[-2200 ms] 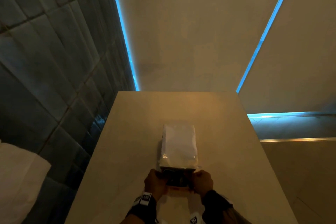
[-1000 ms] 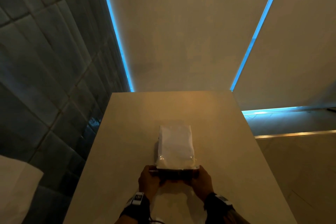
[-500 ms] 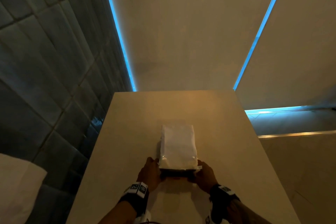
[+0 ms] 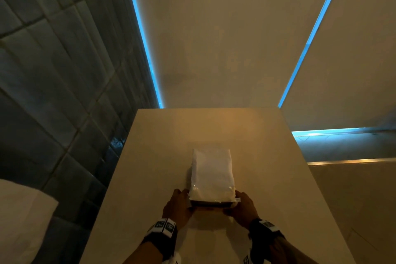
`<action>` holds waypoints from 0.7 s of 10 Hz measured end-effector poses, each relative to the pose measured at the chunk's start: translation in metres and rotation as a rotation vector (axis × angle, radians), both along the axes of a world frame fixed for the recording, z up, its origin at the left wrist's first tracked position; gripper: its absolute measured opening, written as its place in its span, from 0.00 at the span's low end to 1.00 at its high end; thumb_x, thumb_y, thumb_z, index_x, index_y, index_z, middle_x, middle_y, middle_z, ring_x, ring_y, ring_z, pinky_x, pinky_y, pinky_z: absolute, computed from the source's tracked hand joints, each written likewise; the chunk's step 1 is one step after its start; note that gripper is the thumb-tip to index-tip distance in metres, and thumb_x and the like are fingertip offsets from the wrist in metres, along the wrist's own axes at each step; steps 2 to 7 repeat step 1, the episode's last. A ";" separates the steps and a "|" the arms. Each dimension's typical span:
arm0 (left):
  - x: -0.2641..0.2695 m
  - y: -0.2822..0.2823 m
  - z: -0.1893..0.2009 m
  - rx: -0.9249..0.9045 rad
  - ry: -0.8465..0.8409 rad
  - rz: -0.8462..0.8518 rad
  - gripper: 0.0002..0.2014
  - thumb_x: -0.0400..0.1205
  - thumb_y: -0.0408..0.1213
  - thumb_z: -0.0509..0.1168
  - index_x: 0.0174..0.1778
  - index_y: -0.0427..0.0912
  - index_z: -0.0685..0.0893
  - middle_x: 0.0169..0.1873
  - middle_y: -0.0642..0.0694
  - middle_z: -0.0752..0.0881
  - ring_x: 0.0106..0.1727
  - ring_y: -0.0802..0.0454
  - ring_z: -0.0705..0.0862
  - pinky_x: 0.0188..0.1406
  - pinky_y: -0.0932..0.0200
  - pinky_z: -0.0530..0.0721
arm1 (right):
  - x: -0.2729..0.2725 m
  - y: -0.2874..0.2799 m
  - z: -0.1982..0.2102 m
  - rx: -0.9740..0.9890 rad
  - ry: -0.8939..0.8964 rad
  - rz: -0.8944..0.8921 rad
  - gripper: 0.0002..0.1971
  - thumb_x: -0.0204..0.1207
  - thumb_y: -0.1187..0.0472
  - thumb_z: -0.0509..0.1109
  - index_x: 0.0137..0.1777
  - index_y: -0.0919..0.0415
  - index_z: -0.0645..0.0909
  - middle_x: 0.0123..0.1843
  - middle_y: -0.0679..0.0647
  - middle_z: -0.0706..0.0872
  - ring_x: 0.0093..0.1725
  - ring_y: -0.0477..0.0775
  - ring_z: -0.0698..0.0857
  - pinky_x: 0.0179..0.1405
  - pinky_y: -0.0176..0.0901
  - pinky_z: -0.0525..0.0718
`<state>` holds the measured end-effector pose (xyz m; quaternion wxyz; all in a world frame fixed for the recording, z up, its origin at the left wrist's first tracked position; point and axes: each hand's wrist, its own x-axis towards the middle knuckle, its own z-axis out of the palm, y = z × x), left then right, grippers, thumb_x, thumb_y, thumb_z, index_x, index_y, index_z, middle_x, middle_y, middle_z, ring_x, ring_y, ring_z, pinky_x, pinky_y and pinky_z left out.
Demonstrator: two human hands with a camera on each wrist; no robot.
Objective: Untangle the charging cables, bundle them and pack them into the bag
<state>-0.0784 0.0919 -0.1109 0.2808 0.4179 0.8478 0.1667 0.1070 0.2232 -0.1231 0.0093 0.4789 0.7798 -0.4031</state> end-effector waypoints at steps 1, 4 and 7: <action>0.000 -0.013 -0.010 -0.005 -0.054 0.039 0.23 0.76 0.50 0.68 0.67 0.50 0.73 0.57 0.48 0.76 0.59 0.46 0.82 0.52 0.57 0.79 | 0.012 0.001 0.001 -0.065 0.007 0.009 0.22 0.71 0.57 0.78 0.62 0.52 0.75 0.54 0.52 0.76 0.54 0.52 0.78 0.48 0.35 0.72; 0.000 -0.013 -0.010 -0.005 -0.054 0.039 0.23 0.76 0.50 0.68 0.67 0.50 0.73 0.57 0.48 0.76 0.59 0.46 0.82 0.52 0.57 0.79 | 0.012 0.001 0.001 -0.065 0.007 0.009 0.22 0.71 0.57 0.78 0.62 0.52 0.75 0.54 0.52 0.76 0.54 0.52 0.78 0.48 0.35 0.72; 0.000 -0.013 -0.010 -0.005 -0.054 0.039 0.23 0.76 0.50 0.68 0.67 0.50 0.73 0.57 0.48 0.76 0.59 0.46 0.82 0.52 0.57 0.79 | 0.012 0.001 0.001 -0.065 0.007 0.009 0.22 0.71 0.57 0.78 0.62 0.52 0.75 0.54 0.52 0.76 0.54 0.52 0.78 0.48 0.35 0.72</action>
